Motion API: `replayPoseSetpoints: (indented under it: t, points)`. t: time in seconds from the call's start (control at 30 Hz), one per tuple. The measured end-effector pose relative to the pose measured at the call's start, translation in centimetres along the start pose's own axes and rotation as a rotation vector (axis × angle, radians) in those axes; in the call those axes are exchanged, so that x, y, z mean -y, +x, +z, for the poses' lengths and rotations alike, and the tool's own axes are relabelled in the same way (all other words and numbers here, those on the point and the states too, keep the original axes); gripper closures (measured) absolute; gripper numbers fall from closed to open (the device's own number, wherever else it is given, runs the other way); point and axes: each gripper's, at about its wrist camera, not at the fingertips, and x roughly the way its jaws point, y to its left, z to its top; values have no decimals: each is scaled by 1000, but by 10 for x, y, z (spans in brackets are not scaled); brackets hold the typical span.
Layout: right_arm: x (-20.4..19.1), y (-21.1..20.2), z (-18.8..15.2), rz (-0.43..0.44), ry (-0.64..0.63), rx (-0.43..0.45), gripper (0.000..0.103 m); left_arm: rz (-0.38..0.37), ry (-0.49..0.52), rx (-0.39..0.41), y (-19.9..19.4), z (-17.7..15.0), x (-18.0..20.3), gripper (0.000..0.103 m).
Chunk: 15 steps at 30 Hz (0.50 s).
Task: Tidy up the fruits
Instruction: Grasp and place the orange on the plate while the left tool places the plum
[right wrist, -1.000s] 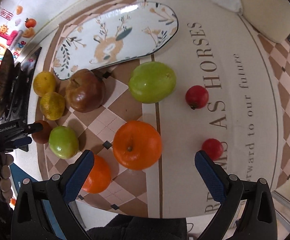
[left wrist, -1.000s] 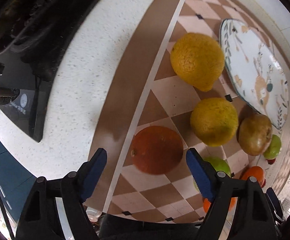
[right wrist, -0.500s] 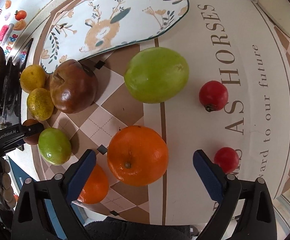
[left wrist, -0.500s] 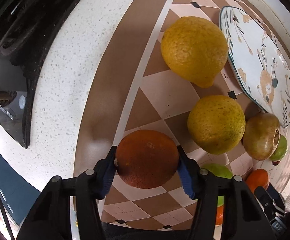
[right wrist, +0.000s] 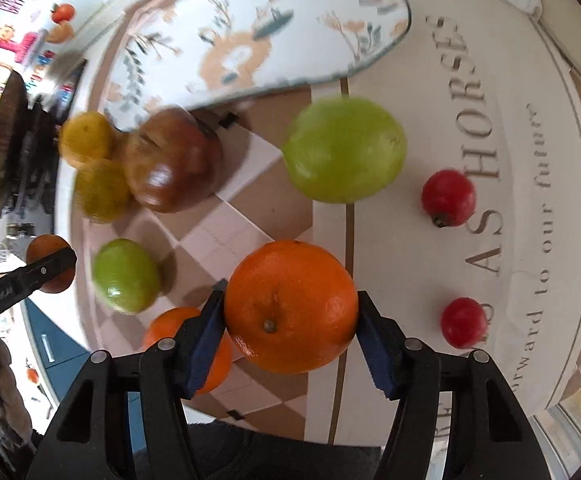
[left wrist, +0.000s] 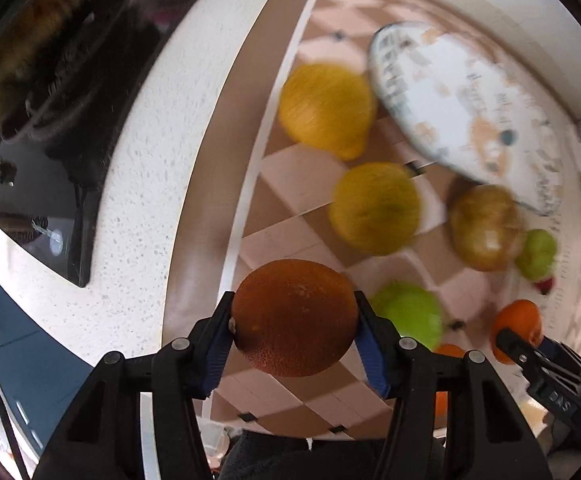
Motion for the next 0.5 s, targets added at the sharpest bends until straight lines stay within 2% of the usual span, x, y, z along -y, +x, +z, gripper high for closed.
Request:
replayPoseSetpoints:
  t: [0.13,0.27,0.4,0.5]
  points:
    - [-6,-41,14,66,1,68,38,-67,32,78,-49,16,22,50]
    - [-11,-72,55,75,-25,163,38,-156,65,112,-76,66,46,50]
    - [-11,-71,114,24,-47,211,38,-150,104,93,-59,122,75,50]
    - [-12,-55,151,-9,-70,192,38,-170,94,5,-26,163,91,50]
